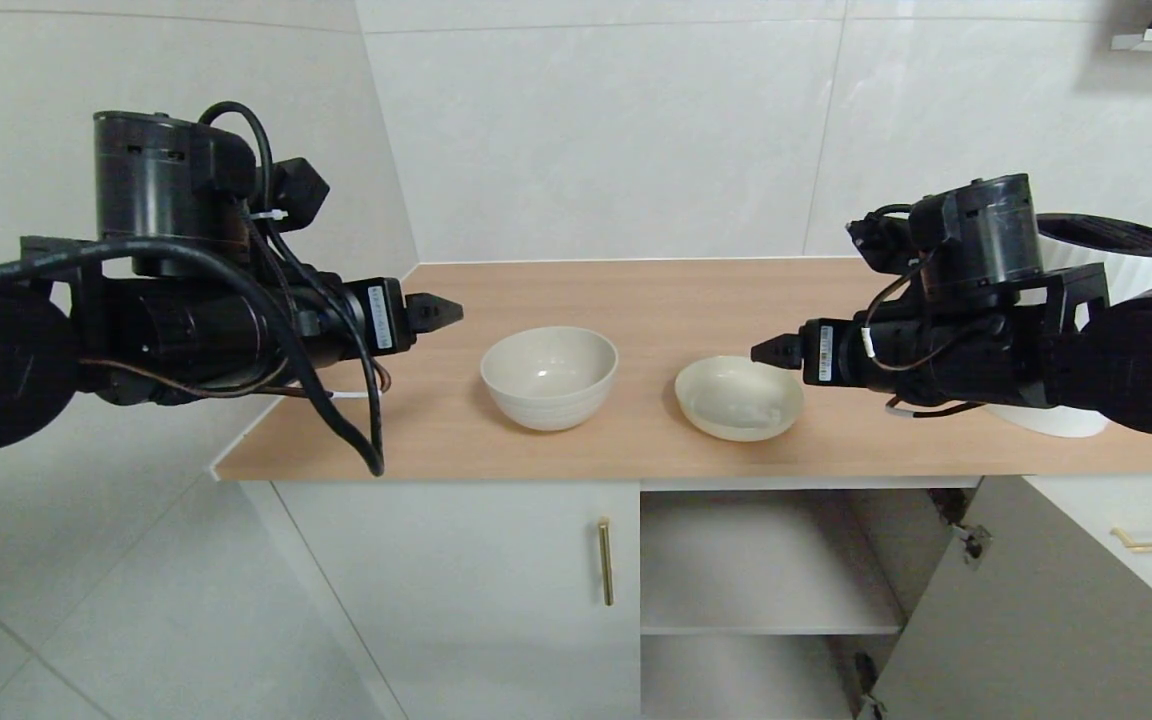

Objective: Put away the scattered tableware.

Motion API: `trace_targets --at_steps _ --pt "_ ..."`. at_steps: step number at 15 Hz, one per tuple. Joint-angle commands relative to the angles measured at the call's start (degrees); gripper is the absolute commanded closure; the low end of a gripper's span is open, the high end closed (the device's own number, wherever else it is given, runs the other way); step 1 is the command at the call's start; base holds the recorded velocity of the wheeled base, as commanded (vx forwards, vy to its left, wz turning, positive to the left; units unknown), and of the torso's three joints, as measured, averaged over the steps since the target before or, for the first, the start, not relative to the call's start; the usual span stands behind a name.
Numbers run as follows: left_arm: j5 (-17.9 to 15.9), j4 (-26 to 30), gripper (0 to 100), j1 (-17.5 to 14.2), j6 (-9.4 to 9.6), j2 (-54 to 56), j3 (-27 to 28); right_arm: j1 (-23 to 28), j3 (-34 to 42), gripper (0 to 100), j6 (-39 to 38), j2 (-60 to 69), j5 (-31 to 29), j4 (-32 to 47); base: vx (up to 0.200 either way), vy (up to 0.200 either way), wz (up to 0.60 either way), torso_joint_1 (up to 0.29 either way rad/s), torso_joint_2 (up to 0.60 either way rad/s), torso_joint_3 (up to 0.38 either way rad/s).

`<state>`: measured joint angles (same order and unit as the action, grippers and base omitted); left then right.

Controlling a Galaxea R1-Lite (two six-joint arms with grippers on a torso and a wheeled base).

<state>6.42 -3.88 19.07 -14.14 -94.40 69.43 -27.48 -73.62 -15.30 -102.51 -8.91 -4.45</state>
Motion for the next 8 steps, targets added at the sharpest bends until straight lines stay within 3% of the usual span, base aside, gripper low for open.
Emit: trace_targets --at_steps 1,5,8 --pt "0.08 0.01 0 0.01 -0.10 0.45 -0.08 -0.03 0.05 0 0.01 0.03 -0.05 -0.03 0.000 0.000 0.00 0.000 0.00 0.000" --pt "0.08 0.89 0 0.36 0.34 0.71 -0.08 -0.12 0.05 0 0.01 0.03 -0.05 -0.03 0.000 0.000 0.00 0.000 0.00 0.000" --pt "-0.01 1.68 0 0.36 0.25 0.80 -0.08 -0.12 0.05 0 0.01 0.03 -0.05 -0.03 0.200 0.000 0.00 0.002 0.00 0.004"
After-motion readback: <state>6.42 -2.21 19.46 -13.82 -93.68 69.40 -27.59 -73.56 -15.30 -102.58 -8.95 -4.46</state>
